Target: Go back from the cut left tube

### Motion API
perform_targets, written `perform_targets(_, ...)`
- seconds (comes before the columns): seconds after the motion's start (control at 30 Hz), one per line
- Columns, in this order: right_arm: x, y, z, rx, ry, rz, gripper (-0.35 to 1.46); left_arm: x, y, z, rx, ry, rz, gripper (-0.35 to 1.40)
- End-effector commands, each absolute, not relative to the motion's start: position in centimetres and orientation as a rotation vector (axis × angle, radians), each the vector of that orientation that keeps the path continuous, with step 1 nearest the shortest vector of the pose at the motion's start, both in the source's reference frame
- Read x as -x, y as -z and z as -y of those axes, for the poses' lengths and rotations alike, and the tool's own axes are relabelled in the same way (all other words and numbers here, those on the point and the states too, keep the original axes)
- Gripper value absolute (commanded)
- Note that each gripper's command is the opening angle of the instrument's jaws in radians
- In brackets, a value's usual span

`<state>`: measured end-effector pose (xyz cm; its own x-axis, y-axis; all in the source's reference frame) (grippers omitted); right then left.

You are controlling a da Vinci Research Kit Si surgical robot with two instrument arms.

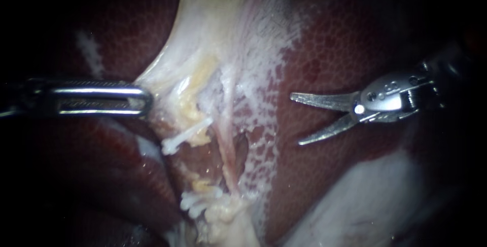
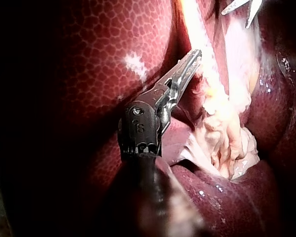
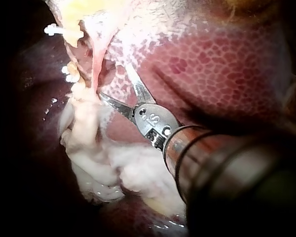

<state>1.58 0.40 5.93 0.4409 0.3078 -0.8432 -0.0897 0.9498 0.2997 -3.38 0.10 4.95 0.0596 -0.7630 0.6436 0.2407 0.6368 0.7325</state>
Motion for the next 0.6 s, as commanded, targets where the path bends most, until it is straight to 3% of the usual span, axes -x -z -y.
perform_targets(0.03, -1.58, -5.92, -0.40, -0.220, -0.244, -1.089, 1.43, 3.38, -4.97, -0.10, -0.502, 0.810, 1.300, -0.35)
perform_targets(0.6, -1.59, -5.96, -0.38, -0.202, -0.217, -1.091, 1.43, 3.48, -5.35, -0.08, -0.484, 0.806, 1.300, -0.35)
